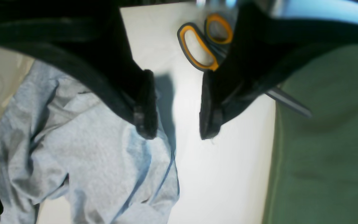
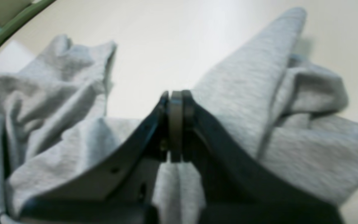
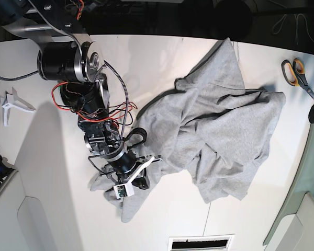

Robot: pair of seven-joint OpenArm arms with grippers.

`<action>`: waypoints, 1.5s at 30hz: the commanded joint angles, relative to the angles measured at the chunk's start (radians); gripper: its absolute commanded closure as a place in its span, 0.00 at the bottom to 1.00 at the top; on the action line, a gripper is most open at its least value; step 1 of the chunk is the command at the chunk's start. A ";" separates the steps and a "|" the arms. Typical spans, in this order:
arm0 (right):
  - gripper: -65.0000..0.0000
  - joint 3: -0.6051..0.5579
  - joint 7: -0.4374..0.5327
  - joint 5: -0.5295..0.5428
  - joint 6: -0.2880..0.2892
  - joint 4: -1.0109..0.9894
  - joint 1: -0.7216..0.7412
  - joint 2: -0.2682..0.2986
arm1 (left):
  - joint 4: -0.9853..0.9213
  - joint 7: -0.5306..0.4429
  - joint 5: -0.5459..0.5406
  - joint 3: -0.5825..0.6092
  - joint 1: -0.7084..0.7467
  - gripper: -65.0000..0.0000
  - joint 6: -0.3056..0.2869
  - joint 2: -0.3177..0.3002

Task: Layout the t-shirt on the table in an organized manner, then fold the t-shirt properly
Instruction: 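Move the right gripper onto the shirt body and grasp fabric, then drag the grasped fabric with the right gripper away from the left gripper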

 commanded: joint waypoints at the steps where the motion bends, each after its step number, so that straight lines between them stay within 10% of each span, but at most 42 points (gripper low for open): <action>1: 1.00 -0.018 0.028 0.010 0.031 0.018 0.031 -0.006 | 0.015 -0.014 -0.010 -0.009 -0.005 0.51 -0.010 -0.023; 18: 1.00 -0.309 0.027 -0.078 0.034 0.018 -0.114 -0.002 | 0.014 -0.048 -0.016 -0.009 -0.072 0.43 -0.018 -0.022; 28: 1.00 -0.310 0.026 -0.074 0.147 0.139 -0.163 0.027 | 0.014 -0.030 -0.097 0.095 -0.072 0.43 -0.114 -0.010; 45: 1.00 -0.310 -0.046 0.041 0.163 0.538 -0.475 0.218 | -0.007 -0.207 0.303 0.422 -0.091 0.43 0.025 0.164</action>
